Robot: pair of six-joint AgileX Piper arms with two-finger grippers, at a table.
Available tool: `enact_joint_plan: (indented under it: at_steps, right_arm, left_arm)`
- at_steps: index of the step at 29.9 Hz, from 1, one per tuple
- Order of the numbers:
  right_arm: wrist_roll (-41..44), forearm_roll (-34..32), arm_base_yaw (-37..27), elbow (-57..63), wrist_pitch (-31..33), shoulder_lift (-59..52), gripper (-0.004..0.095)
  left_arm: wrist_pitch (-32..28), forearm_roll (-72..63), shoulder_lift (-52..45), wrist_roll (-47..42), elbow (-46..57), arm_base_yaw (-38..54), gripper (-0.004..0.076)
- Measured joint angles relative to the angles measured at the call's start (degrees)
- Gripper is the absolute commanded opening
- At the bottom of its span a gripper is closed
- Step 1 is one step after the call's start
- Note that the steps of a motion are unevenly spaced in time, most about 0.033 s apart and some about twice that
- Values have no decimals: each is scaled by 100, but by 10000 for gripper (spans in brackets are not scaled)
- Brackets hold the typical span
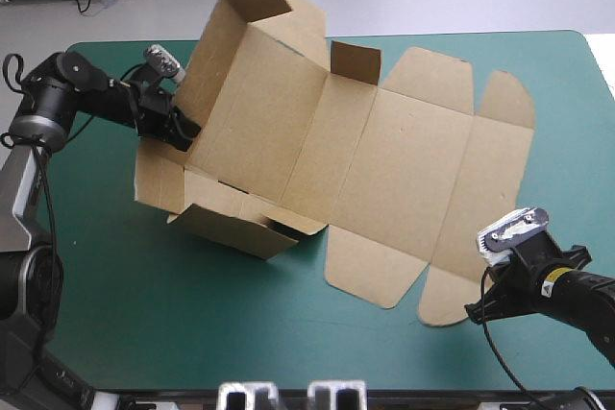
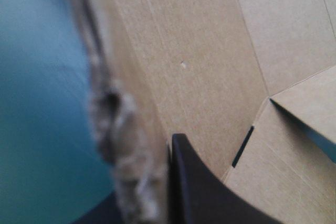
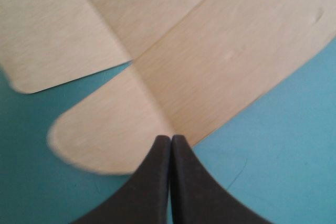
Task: Fold the box
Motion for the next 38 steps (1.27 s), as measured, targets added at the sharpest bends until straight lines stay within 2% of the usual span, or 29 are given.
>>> enact_joint_plan:
  at_steps: [6, 11, 17, 25, 28, 33, 38]
  right_arm:
    - [-299, 0, 0, -802, -390, 55, -24]
    - [-403, -276, 0, -1933, -522, 437, -25]
    - [-361, -530, 0, -3590, -518, 1347, -24]
    - [-500, -575, 0, -5955, 330, 2931, -25]
    - [-508, -560, 0, -6764, 601, 3631, -25]
    - [-600, -37, -168, -8030, 1081, 4788, -25]
    - [-635, 319, -404, -8847, 1413, 5774, -24]
  left_arm:
    - [-32, 1579, -229, -102, -1046, -1567, -11]
    - [-645, 3255, -234, -431, -1109, -2786, -11]
    - [-1641, 4723, -234, -876, -505, -3779, -11]
    - [-2440, 5808, -491, -1813, 580, -3982, -11]
    - [-3063, 6373, -1003, -2474, 1233, -3982, -11]
    - [-4188, 7615, -1907, -3544, 2317, -3982, -11]
    - [-4532, 8296, -2230, -4275, 3143, -3982, -11]
